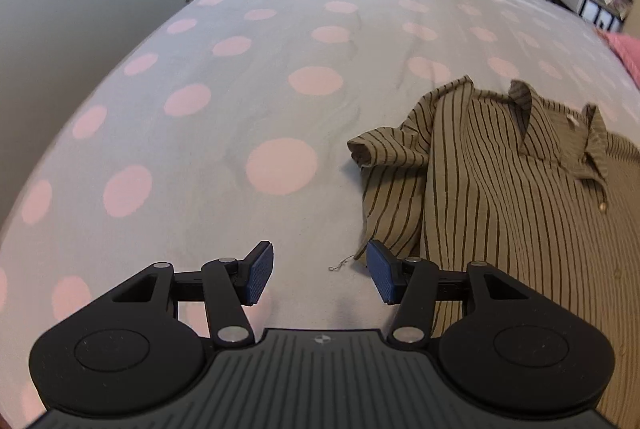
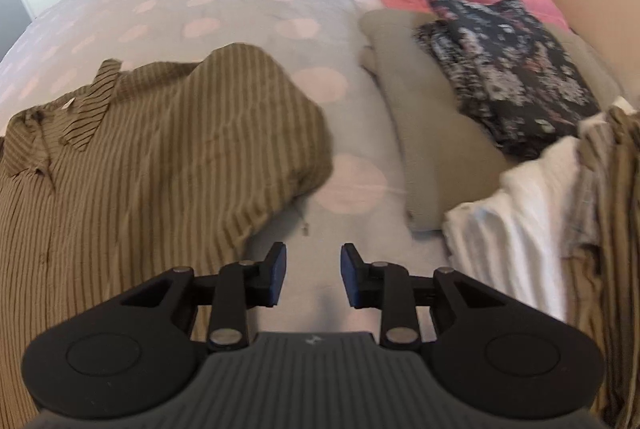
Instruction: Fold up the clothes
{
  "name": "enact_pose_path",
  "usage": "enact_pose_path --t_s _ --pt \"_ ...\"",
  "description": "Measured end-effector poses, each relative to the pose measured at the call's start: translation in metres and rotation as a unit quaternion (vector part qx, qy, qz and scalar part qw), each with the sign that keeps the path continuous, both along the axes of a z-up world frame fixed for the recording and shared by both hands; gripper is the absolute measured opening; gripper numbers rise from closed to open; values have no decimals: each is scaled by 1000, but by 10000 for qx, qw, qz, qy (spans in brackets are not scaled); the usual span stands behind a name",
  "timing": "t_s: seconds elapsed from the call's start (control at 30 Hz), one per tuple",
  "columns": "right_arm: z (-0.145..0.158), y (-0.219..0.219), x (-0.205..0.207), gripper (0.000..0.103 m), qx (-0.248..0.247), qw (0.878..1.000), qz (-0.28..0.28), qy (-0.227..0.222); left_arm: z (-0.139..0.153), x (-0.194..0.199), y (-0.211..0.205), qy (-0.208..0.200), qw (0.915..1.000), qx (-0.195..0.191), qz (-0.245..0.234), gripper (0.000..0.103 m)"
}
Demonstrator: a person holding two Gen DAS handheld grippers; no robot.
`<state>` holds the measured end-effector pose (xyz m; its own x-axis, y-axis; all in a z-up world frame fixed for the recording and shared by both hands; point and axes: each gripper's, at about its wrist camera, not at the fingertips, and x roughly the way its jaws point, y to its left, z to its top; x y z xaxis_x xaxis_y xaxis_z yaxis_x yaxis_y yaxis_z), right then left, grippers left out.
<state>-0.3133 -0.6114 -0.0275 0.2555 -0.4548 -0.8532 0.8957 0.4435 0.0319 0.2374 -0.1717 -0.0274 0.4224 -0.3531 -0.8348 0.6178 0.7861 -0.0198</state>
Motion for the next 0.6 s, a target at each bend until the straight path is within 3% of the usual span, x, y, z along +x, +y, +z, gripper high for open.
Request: enact_pose_path --t_s 0.13,0.37,0.47,0.6 --pt "-12 -8 -9 35 91 9996 -279 -20 -9 0 5 68 10000 -3 30 50" --pt "-29 -25 -10 43 -211 9990 -334 207 -26 -5 -2 6 9998 203 23 50" --pt "-25 -40 -18 44 -207 9982 -556 -99 -32 -6 -8 -29 9995 308 53 50" --pt "-26 -60 -21 46 105 9931 -928 -705 -32 5 -20 22 9993 131 343 51"
